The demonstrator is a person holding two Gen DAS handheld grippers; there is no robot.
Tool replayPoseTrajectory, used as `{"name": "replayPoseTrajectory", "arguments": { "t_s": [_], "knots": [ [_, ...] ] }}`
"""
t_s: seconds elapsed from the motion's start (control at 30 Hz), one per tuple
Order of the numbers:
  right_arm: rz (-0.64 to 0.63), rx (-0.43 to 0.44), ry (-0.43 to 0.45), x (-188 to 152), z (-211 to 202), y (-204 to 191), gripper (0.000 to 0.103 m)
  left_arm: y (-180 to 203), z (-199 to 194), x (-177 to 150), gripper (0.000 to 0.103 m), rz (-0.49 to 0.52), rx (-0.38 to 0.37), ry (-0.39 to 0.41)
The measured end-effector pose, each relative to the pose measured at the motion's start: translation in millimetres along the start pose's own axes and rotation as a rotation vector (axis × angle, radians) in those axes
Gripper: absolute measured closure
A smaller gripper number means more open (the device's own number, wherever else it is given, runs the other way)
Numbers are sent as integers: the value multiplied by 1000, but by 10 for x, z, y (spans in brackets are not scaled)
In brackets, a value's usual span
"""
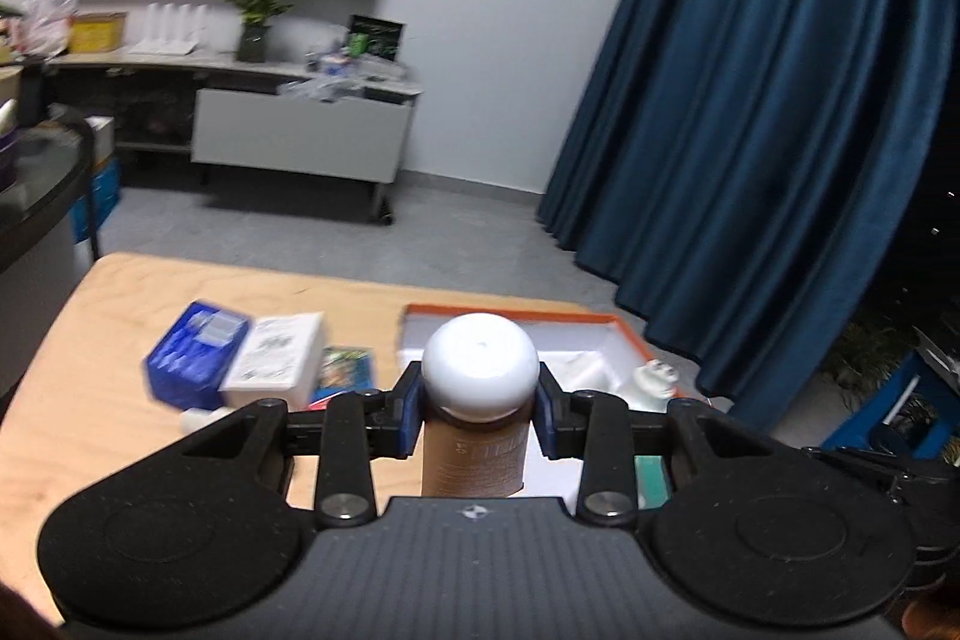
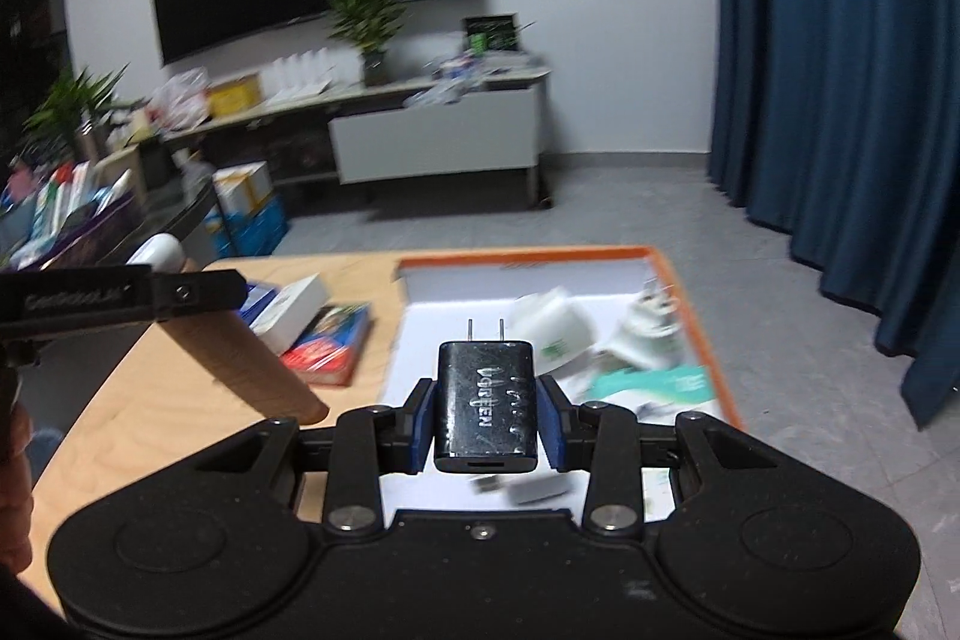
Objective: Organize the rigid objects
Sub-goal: 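Carry the bronze bottle and black charger over the white box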
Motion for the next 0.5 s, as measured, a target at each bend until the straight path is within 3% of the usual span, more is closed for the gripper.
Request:
{"name": "replayPoseTrajectory", "arguments": {
  "t_s": [0.5],
  "knots": [
    [60,-52,60,130,-98,491,60,519,260,93,67,69,-90,1]
  ]
}}
Point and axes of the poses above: each gripper's, at about its wrist camera, not at the fingertips, and z roughly the way its jaws point, y to its right, x to its top, the point moved 10 cm from there along z, roughly the way its jaws point, and after that the axes turned 11 degrees about x, right-handed, at the moved point
